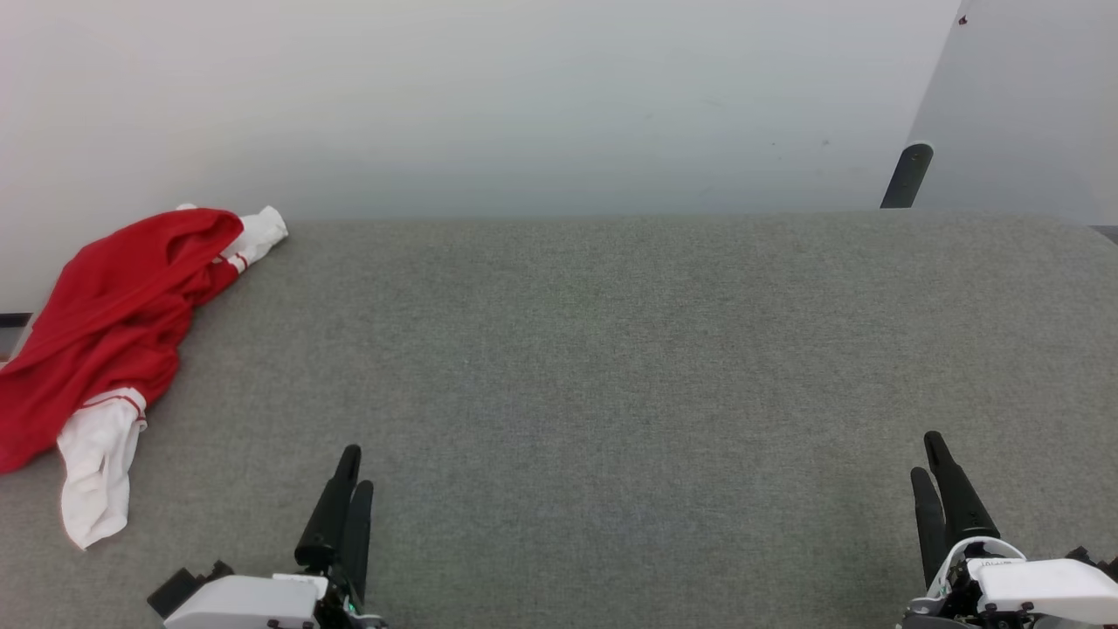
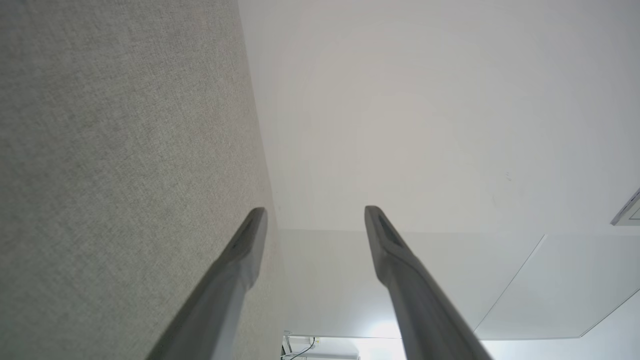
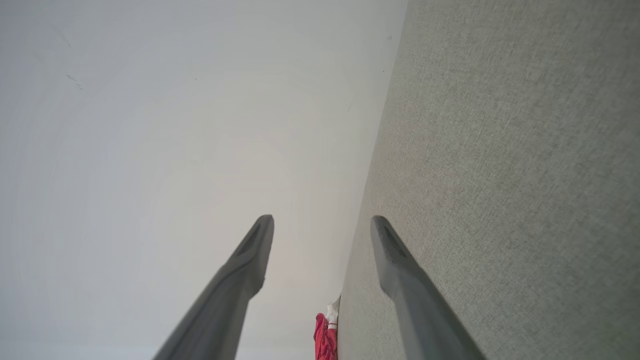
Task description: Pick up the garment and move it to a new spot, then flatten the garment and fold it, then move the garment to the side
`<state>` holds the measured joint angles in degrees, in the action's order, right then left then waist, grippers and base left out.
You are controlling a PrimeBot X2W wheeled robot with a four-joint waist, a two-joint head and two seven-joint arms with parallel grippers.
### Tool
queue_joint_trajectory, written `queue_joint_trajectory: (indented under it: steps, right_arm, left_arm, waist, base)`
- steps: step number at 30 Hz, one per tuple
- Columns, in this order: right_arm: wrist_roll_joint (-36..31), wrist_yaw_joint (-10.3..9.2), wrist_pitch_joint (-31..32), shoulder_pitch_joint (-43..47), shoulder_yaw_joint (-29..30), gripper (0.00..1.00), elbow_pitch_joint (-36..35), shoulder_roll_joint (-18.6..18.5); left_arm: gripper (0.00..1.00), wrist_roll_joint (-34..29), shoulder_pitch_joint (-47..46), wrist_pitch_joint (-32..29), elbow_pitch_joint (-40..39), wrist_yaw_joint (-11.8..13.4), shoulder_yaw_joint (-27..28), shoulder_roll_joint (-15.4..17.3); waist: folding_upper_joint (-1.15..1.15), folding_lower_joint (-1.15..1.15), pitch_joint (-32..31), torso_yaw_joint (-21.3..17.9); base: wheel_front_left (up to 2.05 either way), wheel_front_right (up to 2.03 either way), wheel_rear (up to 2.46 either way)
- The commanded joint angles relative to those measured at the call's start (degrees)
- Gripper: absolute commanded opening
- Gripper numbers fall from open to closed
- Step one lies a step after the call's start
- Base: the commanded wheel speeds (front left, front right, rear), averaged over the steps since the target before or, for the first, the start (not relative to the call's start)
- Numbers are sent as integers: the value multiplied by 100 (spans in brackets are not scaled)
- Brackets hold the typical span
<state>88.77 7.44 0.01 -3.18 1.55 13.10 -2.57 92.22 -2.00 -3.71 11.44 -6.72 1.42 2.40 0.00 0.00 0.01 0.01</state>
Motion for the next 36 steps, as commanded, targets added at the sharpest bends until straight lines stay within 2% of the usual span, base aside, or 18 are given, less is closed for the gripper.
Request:
queue_joint_trajectory:
  steps: [1,10,16,25,31,36]
  right_arm:
    - [-100,3,-60,-57,-46,100,-122,-50]
    - [-644,3,-243,-55,-155,100,-183,-116]
    - [-1283,3,-370,-47,-228,100,-210,-147]
    - [-2666,4,-541,-14,-184,100,-275,-130]
    - [-3665,4,-646,20,-158,100,-337,-84]
    - [-4385,4,-732,45,-117,100,-369,-58]
  left_arm:
    - [100,-58,-54,37,-141,4,-48,59]
    - [100,-482,-40,253,-208,42,-224,223]
    - [100,-1131,-44,543,-188,107,-448,406]
    - [100,-2649,-145,879,-89,417,-918,778]
    - [100,-3421,-177,1010,-103,606,-1069,840]
    - [100,-3969,-141,1098,-251,677,-934,801]
  waist:
    - [0,0,-2,1]
    - [0,0,-19,4]
    - [0,0,-34,8]
    - [0,0,-55,19]
    - [0,0,-71,26]
    - [0,0,-82,26]
  base:
    - [0,0,0]
    - [0,0,0]
    - [0,0,0]
    - [0,0,0]
    - [0,0,0]
    - [0,0,0]
